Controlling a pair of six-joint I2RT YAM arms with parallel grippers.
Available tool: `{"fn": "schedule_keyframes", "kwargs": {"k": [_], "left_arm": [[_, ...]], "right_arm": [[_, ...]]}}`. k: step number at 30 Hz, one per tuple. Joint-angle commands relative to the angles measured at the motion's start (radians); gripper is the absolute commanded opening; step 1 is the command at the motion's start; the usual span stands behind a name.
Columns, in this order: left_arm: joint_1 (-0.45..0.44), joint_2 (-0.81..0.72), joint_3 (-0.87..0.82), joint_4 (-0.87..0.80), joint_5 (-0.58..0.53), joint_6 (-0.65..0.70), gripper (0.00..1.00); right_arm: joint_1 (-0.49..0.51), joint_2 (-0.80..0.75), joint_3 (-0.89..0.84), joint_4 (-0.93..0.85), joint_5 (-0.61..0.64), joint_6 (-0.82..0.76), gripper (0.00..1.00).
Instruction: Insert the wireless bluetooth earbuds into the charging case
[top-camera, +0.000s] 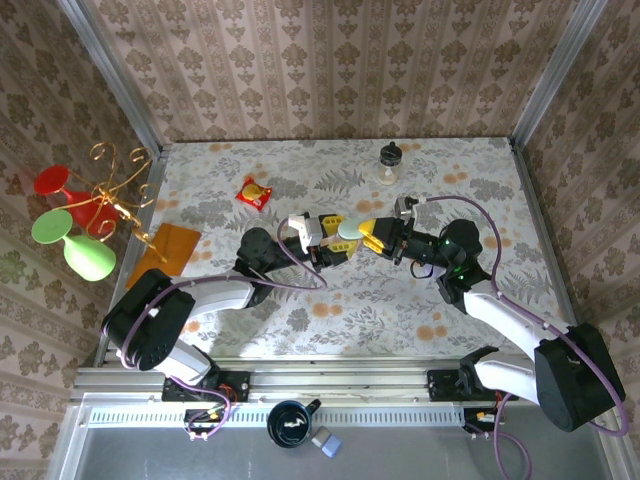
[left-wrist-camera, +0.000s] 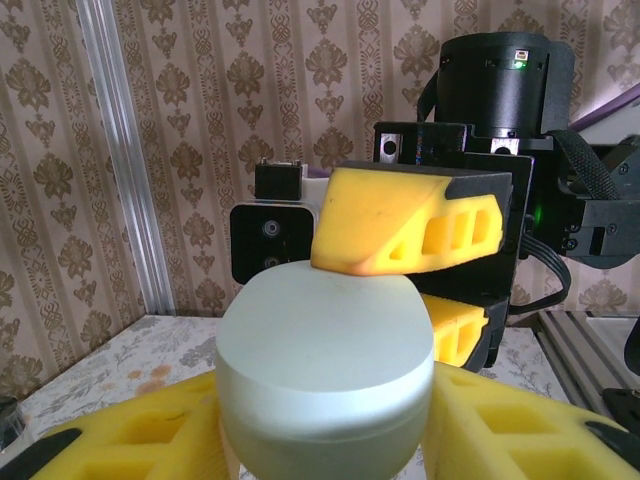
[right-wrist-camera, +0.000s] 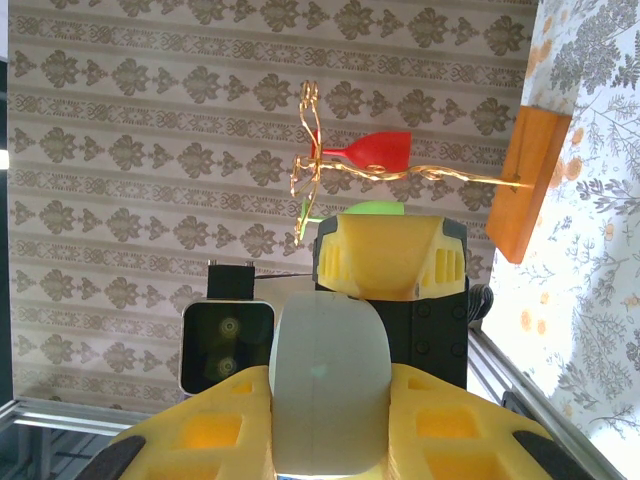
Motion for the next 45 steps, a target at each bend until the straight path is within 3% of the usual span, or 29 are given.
{"fn": "schedule_keyframes", "kwargs": {"k": [1, 11, 16, 20, 21, 27, 30, 33, 40, 45], "left_arm": [[0.002, -0.007, 0.03, 0.032, 0.035, -0.019, 0.47], [-0.003, -0.009, 0.028, 0.031, 0.053, -0.029, 0.46], [-0.003, -0.009, 0.03, 0.032, 0.062, -0.027, 0.36], [-0.004, -0.008, 0.031, 0.03, 0.076, -0.022, 0.35], [-0.004, -0.007, 0.03, 0.03, 0.079, -0.019, 0.35], [-0.002, -0.005, 0.008, 0.027, 0.071, -0.016, 0.36], [0.0, -0.006, -0.016, 0.026, 0.063, -0.018, 0.36], [0.003, -0.013, -0.047, 0.025, 0.051, -0.021, 0.36], [0.006, -0.024, -0.116, 0.024, 0.001, -0.047, 0.35], [0.005, -0.041, -0.158, 0.023, 0.007, -0.031, 0.35]], "right_arm": [[0.008, -0.014, 0.003, 0.004, -0.02, -0.027, 0.08], [0.009, -0.012, -0.001, -0.016, -0.017, -0.045, 0.08], [0.009, -0.014, 0.0, -0.027, -0.018, -0.054, 0.08], [0.009, -0.014, 0.003, -0.051, -0.014, -0.071, 0.09], [0.009, -0.014, 0.002, -0.047, -0.012, -0.072, 0.11], [0.006, -0.072, 0.028, -0.16, 0.019, -0.191, 0.57], [0.0, -0.124, 0.055, -0.314, 0.059, -0.313, 0.68], [0.001, -0.184, 0.11, -0.573, 0.132, -0.524, 0.73], [0.028, -0.255, 0.247, -1.036, 0.279, -1.219, 0.8], [0.123, -0.248, 0.301, -1.141, 0.414, -1.516, 0.83]]}}
